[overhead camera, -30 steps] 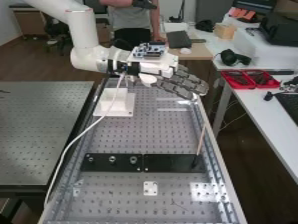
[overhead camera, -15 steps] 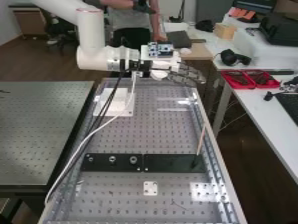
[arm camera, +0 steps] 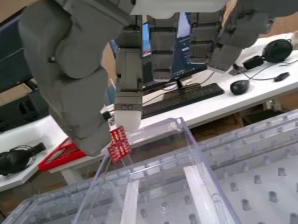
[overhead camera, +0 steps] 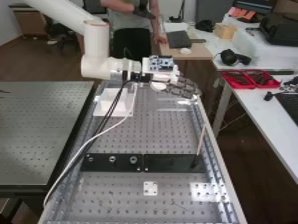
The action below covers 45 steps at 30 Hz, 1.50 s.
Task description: Grab the pcb board and place it in the clear container
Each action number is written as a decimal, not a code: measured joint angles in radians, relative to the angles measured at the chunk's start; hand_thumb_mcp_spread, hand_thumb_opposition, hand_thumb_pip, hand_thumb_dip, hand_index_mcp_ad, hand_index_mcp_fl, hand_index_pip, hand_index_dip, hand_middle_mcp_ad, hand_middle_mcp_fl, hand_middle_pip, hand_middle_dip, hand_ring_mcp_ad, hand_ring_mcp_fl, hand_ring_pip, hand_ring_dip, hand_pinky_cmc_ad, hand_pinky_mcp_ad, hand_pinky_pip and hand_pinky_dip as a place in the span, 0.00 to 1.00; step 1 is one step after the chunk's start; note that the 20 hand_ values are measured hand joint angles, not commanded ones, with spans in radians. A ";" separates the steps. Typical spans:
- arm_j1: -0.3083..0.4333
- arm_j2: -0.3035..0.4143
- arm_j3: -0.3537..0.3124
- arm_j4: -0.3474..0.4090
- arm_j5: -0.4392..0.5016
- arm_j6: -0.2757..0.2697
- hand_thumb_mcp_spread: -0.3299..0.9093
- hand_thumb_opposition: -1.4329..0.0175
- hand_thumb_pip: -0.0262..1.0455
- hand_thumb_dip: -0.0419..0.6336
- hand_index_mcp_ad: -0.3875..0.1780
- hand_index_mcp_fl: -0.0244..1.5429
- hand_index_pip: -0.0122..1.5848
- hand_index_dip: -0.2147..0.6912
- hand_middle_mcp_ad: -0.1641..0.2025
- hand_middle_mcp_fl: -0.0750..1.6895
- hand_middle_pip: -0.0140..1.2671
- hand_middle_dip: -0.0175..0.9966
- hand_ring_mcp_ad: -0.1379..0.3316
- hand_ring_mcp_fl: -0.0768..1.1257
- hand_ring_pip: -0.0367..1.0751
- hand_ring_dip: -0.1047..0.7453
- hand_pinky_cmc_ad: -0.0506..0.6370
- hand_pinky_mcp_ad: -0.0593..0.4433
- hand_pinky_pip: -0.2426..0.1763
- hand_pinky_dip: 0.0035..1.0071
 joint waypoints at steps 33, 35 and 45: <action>-0.020 0.164 -0.065 -0.016 0.039 -0.042 0.56 0.44 0.62 0.41 0.61 0.02 0.62 0.30 0.65 0.13 0.11 0.17 0.70 0.07 0.13 0.10 0.52 0.41 0.36 0.60; -0.024 0.207 -0.081 -0.021 0.042 -0.067 0.55 0.44 0.57 0.39 0.61 0.02 0.49 0.32 0.65 0.13 0.11 0.17 0.70 0.07 0.13 0.10 0.53 0.41 0.36 0.61; -0.040 0.359 -0.124 -0.070 0.048 -0.147 0.53 0.47 0.53 0.36 0.61 0.09 0.14 0.44 0.65 0.13 0.11 0.17 0.70 0.06 0.12 0.10 0.53 0.41 0.35 0.62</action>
